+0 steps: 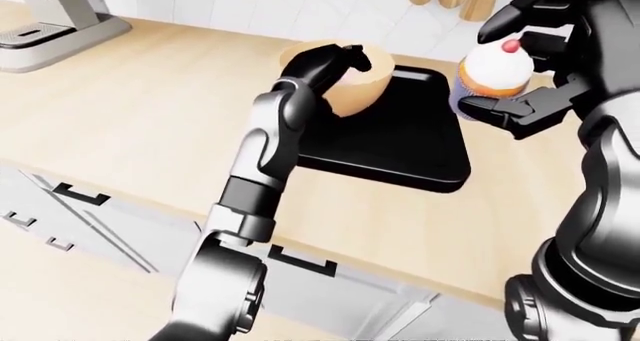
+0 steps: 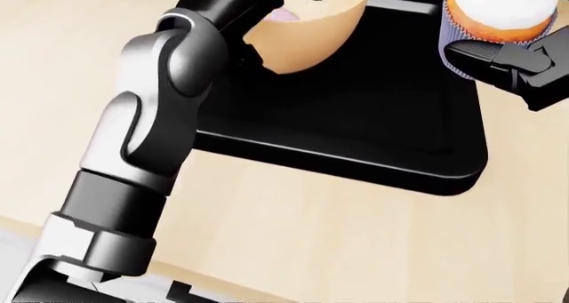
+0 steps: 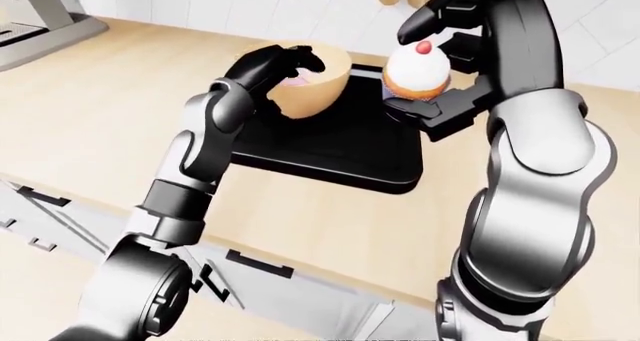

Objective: Pick up the bowl with donut and place it on the tray. Pick up the cupcake and place it on the tray.

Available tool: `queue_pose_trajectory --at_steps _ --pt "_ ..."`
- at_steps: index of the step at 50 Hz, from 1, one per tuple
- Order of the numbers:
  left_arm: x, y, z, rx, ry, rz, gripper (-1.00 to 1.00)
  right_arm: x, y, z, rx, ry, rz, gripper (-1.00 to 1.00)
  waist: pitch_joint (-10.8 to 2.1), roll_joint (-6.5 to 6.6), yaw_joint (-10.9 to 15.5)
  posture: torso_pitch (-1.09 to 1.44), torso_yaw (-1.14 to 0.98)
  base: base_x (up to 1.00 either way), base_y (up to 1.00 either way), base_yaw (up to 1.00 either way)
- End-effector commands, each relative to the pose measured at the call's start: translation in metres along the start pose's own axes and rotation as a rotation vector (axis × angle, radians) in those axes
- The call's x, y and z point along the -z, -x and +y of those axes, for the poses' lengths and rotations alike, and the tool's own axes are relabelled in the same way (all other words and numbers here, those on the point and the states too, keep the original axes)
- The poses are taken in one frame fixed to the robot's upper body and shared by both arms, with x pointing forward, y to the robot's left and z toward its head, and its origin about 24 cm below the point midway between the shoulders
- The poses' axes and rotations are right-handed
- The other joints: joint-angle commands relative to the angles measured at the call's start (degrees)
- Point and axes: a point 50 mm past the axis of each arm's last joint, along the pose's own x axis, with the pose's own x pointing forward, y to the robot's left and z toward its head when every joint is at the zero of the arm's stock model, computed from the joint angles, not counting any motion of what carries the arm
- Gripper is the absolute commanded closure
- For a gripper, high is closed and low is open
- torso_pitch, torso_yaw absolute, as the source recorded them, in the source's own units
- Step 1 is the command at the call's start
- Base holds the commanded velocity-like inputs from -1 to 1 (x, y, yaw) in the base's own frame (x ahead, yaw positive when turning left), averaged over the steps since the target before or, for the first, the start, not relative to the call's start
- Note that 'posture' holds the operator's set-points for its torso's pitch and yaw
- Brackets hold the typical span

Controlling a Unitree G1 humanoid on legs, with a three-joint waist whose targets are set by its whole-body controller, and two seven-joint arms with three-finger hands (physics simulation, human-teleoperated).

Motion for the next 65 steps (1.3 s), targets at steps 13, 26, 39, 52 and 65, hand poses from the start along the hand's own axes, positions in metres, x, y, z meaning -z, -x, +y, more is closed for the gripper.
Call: queue_pose_trajectory --at_steps 13,26,39,52,65 --pt "-0.018 0.014 0.045 -0.115 -0.008 -0.06 -0.47 -0.015 0.001 -0.004 0.036 0.01 -0.069 1.0 -1.59 -0.13 0.0 0.0 0.0 0.0 0.0 0.0" --pt "-0.017 0.06 0.073 -0.19 0.022 -0.06 -0.49 -0.006 0.001 0.003 0.029 -0.007 -0.058 1.0 -1.41 0.26 -0.1 0.0 0.0 0.0 0.0 0.0" --pt "0.003 0.111 0.083 -0.258 0.103 -0.02 -0.53 0.009 -0.014 0.023 0.023 -0.046 -0.043 1.0 -1.51 0.45 -0.2 0.0 0.0 0.0 0.0 0.0" --pt "0.008 0.122 0.084 -0.276 0.125 -0.018 -0.53 0.034 -0.036 0.054 0.008 -0.057 0.002 1.0 -1.57 0.91 0.0 0.0 0.0 0.0 0.0 0.0" --pt "0.007 0.125 0.08 -0.27 0.12 -0.022 -0.54 0.059 -0.046 0.064 0.082 -0.038 0.016 1.0 -1.98 0.68 0.0 0.0 0.0 0.0 0.0 0.0"
